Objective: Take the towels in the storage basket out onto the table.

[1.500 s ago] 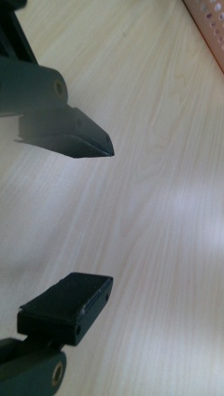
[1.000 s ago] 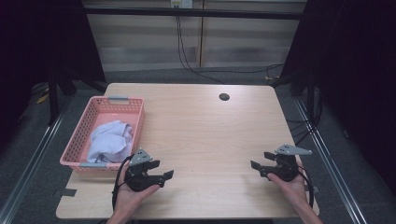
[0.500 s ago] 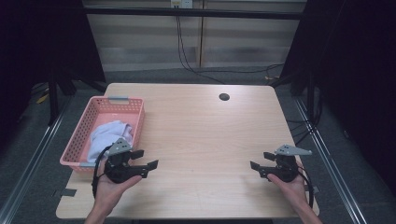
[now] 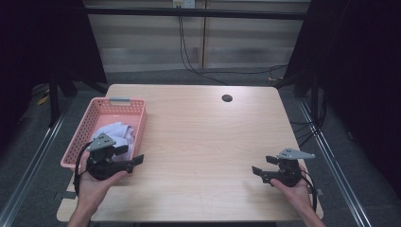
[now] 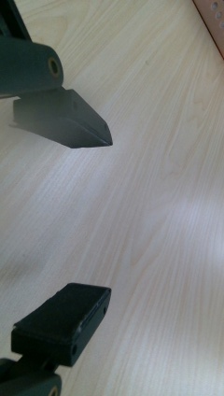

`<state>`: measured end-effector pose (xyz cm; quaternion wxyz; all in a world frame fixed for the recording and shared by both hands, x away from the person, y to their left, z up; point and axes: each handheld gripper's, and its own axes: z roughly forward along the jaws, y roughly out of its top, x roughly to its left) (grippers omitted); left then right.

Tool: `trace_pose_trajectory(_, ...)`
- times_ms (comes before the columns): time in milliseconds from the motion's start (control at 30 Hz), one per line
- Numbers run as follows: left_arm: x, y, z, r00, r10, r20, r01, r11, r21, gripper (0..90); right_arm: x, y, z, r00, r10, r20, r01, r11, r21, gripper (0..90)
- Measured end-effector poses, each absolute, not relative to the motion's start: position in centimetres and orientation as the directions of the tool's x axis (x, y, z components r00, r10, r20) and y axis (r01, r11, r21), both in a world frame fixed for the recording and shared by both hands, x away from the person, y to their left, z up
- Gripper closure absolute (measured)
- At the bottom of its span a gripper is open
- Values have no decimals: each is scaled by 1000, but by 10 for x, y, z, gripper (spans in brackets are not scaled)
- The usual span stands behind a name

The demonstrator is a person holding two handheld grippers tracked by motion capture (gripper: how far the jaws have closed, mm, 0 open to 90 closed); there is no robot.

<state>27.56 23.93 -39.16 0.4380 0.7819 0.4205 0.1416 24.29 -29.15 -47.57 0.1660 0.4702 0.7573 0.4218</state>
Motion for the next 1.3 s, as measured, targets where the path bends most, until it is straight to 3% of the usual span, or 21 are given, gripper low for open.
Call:
trace_pose_trajectory(167,290,269,-379,553,825,-113,558,-266,786,221,244,-289,-477,-510,850,133,572,220,790,216)
trace_pose_trajectory(467,312,302,-374,491,860,-139,630,-240,739,169,247,-289,-478,-507,848,151,598,220,771,191)
trace_pose_trajectory(700,342,324,-399,404,901,-156,754,-232,615,172,246,-288,-478,-519,839,165,609,228,760,204)
trace_pose_trajectory(767,348,326,-409,399,895,-199,784,-221,580,168,247,-288,-479,-519,837,174,617,227,753,205)
trace_pose_trajectory(1000,364,323,-424,445,880,-169,796,-302,525,153,250,-286,-481,-523,835,173,627,239,742,209)
trace_pose_trajectory(1067,378,320,-431,436,881,-181,837,-324,440,148,249,-284,-481,-531,829,172,625,247,741,212)
trace_pose_trajectory(1233,395,311,-441,458,874,-165,854,-381,354,11,248,-284,-481,-540,824,169,623,256,739,218)
trace_pose_trajectory(1300,400,304,-444,466,873,-144,857,-404,320,0,249,-284,-482,-540,824,168,624,258,738,219)
